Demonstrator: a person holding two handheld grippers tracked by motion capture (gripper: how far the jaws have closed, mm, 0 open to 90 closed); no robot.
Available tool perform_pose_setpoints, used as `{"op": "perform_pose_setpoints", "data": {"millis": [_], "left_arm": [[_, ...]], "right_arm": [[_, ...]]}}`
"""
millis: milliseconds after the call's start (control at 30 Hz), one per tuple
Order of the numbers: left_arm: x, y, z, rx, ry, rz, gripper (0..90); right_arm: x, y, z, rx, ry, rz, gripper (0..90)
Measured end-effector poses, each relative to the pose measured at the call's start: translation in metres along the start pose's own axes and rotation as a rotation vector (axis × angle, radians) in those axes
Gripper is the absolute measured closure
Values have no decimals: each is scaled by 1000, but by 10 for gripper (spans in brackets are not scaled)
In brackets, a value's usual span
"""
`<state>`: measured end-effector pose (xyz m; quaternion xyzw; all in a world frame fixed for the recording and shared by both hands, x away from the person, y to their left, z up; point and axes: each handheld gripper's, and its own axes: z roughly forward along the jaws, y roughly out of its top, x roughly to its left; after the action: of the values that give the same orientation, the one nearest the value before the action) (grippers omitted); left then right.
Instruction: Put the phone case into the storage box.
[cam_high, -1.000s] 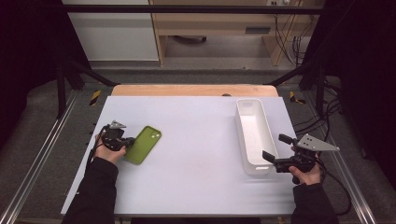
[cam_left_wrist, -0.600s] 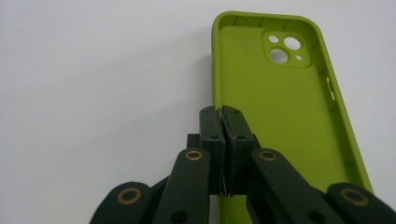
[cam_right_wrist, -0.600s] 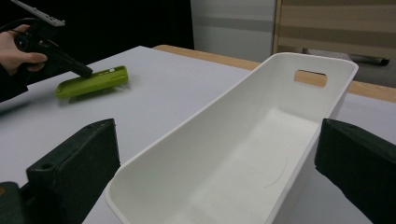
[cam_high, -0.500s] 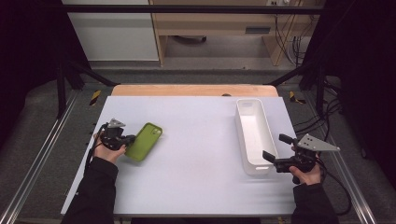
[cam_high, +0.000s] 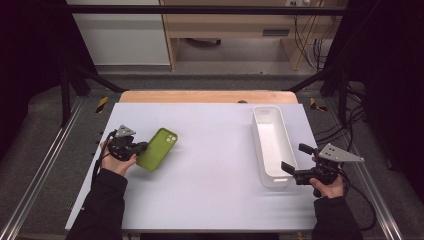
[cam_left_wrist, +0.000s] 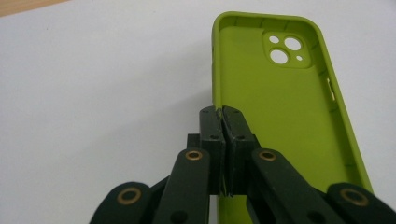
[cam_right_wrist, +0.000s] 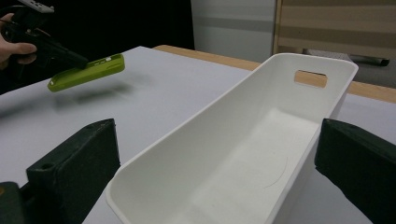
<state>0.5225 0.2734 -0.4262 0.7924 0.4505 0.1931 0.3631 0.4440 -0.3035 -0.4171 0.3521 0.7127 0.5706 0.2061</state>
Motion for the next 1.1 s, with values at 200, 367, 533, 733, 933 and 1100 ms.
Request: {"op": "perform_pose_setpoints", "data": {"millis": [200, 367, 533, 733, 933, 1100], "left_arm": [[-7, 4, -4, -21, -10, 13, 879], [-15, 7, -8, -33, -21, 30, 879], [-25, 11, -12, -45, -32, 53, 879], [-38, 15, -16, -61, -47, 86, 879], [-50, 18, -18, -67, -62, 115, 879], [-60, 19, -17, -66, -75, 143, 879]], "right_arm": [[0, 0, 0, 1, 1, -2, 5], [0, 0, 0, 4, 1, -1, 5], [0, 0, 0, 4, 2, -2, 5], [1, 0, 1, 4, 4, 0, 5], [2, 1, 2, 9, 6, -2, 5], [5, 4, 2, 7, 12, -4, 5]]}}
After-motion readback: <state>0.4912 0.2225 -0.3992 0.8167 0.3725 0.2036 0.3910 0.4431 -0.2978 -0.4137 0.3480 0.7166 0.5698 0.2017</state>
